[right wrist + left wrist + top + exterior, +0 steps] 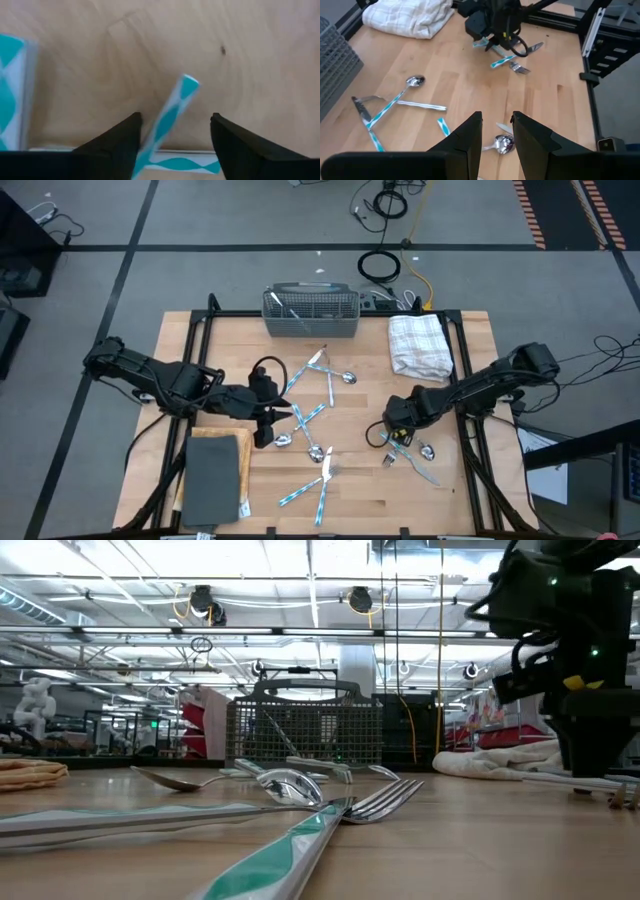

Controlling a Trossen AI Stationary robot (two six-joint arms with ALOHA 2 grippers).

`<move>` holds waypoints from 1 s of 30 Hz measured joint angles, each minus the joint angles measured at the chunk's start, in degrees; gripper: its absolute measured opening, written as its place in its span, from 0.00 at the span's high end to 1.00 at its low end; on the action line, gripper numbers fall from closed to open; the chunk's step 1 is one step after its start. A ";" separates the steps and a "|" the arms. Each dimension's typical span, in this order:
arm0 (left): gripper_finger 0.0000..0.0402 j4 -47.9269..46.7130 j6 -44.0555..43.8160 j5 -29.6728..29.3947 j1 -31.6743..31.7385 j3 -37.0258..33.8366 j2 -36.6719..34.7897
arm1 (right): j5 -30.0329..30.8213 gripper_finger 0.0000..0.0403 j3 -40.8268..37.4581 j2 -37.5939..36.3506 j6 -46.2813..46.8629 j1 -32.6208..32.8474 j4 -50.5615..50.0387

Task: Sort silverware
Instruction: Put the blue spoon into the gray silverware rack

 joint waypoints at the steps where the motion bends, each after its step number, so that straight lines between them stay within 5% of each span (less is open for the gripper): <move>1: 0.72 -0.57 -0.02 -0.02 0.00 0.00 0.02 | -0.84 0.53 0.02 0.78 0.05 0.01 0.02; 7: 0.72 -2.23 -0.09 -0.10 0.02 0.00 0.02 | -2.38 0.94 0.27 1.64 1.30 0.69 0.35; 19: 0.72 -2.14 -0.13 -0.85 0.02 0.00 0.02 | -0.42 0.99 13.31 -0.97 -2.18 0.90 -15.04; 26: 0.72 -2.36 -0.18 -2.33 0.02 0.00 0.02 | 12.93 1.00 31.79 -1.10 -16.52 -1.83 -16.07; 30: 0.72 -4.24 -0.55 -3.61 0.07 0.00 0.02 | 20.26 1.00 38.86 -0.48 -23.78 -7.64 -25.03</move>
